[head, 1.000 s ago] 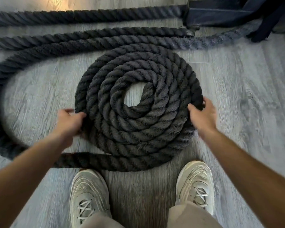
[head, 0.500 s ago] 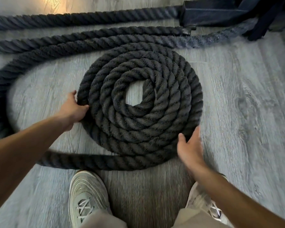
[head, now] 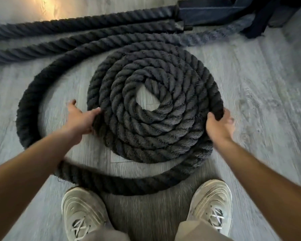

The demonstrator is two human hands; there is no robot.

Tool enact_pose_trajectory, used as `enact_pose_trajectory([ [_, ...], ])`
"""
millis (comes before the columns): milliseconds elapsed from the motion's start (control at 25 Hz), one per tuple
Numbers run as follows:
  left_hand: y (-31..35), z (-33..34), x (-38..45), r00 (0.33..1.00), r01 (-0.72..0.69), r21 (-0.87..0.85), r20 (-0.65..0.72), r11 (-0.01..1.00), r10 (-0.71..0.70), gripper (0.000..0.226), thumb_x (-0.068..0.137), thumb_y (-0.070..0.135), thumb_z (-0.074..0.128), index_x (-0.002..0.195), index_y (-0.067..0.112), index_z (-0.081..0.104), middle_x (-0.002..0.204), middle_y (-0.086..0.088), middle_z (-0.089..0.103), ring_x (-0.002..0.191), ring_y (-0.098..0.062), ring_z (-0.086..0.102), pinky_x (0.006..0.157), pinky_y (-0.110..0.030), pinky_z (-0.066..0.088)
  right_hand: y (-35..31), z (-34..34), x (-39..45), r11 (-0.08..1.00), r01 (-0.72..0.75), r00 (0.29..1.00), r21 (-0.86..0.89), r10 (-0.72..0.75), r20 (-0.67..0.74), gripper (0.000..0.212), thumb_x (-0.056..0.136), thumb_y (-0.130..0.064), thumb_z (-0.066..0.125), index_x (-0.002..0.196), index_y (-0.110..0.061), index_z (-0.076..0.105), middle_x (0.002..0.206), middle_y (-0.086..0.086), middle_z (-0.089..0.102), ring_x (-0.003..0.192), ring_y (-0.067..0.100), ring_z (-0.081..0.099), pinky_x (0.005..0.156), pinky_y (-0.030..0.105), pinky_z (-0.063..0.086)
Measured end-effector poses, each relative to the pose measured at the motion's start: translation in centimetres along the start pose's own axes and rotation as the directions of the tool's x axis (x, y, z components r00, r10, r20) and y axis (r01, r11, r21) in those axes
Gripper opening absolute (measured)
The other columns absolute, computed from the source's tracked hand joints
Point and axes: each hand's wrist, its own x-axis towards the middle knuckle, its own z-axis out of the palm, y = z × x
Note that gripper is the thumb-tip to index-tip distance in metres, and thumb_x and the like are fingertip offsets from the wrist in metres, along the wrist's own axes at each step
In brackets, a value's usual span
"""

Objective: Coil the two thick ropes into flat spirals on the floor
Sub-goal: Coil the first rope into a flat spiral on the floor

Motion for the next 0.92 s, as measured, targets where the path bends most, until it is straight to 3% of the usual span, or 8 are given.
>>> enact_pose_trajectory([
  [80, 1.6, -0.6, 2.2, 0.998, -0.034, 0.1, 0.055, 0.994, 0.028, 0.085, 0.091, 0.029, 0.074, 0.157, 0.035, 0.02, 0.139, -0.007, 0.056, 0.089, -0.012, 0.064, 0.055, -0.031, 0.055, 3.0, 0.8, -5.3, 0.992, -0.127, 0.992, 0.004, 0.127, 0.022, 0.075, 0.098, -0.042, 0.054, 0.16, -0.03, 0.012, 0.16, 0.016, 0.02, 0.146, 0.04, 0.018, 0.111, 0.062, 0.032],
  [200, 2.1, -0.4, 3.9, 0.995, -0.034, 0.159, 0.103, 0.987, 0.018, 0.071, 0.094, 0.021, 0.071, 0.153, 0.034, 0.035, 0.129, -0.009, 0.065, 0.094, -0.017, 0.069, 0.052, -0.032, 0.059, 5.3, 1.3, -11.0, 0.977, -0.211, 0.976, -0.025, 0.212, 0.051, 0.086, 0.099, -0.04, 0.055, 0.162, -0.024, -0.002, 0.158, 0.015, 0.015, 0.145, 0.041, 0.016, 0.111, 0.058, 0.029],
  [440, 0.0, 1.2, 0.8, 0.992, 0.012, 0.093, 0.125, 0.996, -0.024, 0.084, 0.095, 0.012, 0.068, 0.155, 0.046, 0.021, 0.127, -0.008, 0.065, 0.087, -0.027, 0.072, 0.041, -0.029, 0.055, 1.3, 0.4, -4.4, 0.974, -0.221, 0.972, -0.045, 0.224, 0.072, 0.087, 0.096, -0.056, 0.053, 0.161, -0.016, 0.011, 0.157, 0.015, 0.019, 0.141, 0.041, 0.027, 0.109, 0.054, 0.037],
  [560, -2.0, 3.4, -2.9, 0.982, 0.084, -0.034, 0.173, 0.996, -0.077, 0.087, 0.095, 0.008, 0.066, 0.146, 0.058, 0.016, 0.14, -0.001, 0.055, 0.101, -0.033, 0.071, 0.049, -0.038, 0.06, -0.9, -1.2, 1.8, 0.995, -0.072, 0.995, -0.075, 0.077, 0.059, 0.076, 0.093, -0.051, 0.06, 0.155, -0.017, 0.032, 0.152, 0.013, 0.035, 0.137, 0.04, 0.039, 0.11, 0.05, 0.04],
  [680, -4.2, 5.4, -5.8, 0.964, 0.128, 0.043, 0.232, 0.991, -0.134, 0.111, 0.087, 0.014, 0.078, 0.152, 0.05, -0.004, 0.153, -0.008, 0.041, 0.109, -0.041, 0.067, 0.063, -0.044, 0.063, -2.7, -3.0, 5.9, 0.996, 0.046, 0.995, -0.075, -0.039, 0.088, 0.074, 0.09, -0.057, 0.063, 0.153, -0.026, 0.04, 0.152, 0.006, 0.047, 0.138, 0.032, 0.046, 0.106, 0.042, 0.047],
  [720, -4.7, 5.5, -6.5, 0.964, 0.06, 0.169, 0.244, 0.984, -0.101, 0.122, 0.081, 0.022, 0.084, 0.154, 0.047, -0.009, 0.153, -0.014, 0.038, 0.117, -0.042, 0.062, 0.081, -0.046, 0.061, -2.8, -3.2, 6.3, 0.995, 0.066, 0.996, -0.08, -0.061, 0.067, 0.072, 0.092, -0.058, 0.06, 0.154, -0.027, 0.04, 0.153, 0.006, 0.047, 0.138, 0.032, 0.045, 0.107, 0.042, 0.046],
  [800, -5.1, 4.8, -7.0, 0.96, -0.195, 0.464, 0.269, 0.864, 0.072, 0.132, 0.064, 0.051, 0.09, 0.156, 0.048, -0.006, 0.151, -0.023, 0.025, 0.134, -0.04, 0.041, 0.112, -0.045, 0.038, -1.9, -3.0, 5.4, 0.997, 0.04, 0.999, -0.059, -0.041, -0.009, 0.064, 0.097, -0.055, 0.05, 0.153, -0.025, 0.04, 0.152, 0.012, 0.045, 0.139, 0.036, 0.042, 0.111, 0.046, 0.04],
  [920, -4.2, 2.1, -5.5, 0.884, -0.466, 0.656, 0.323, 0.593, 0.337, 0.114, 0.052, 0.086, 0.066, 0.152, 0.047, 0.028, 0.152, -0.026, 0.015, 0.144, -0.046, 0.022, 0.117, -0.057, 0.03, 1.7, -1.5, -1.0, 0.995, -0.101, 0.995, -0.026, 0.1, -0.022, 0.078, 0.095, -0.056, 0.052, 0.159, -0.025, 0.022, 0.155, 0.018, 0.03, 0.141, 0.04, 0.029, 0.111, 0.055, 0.032],
])
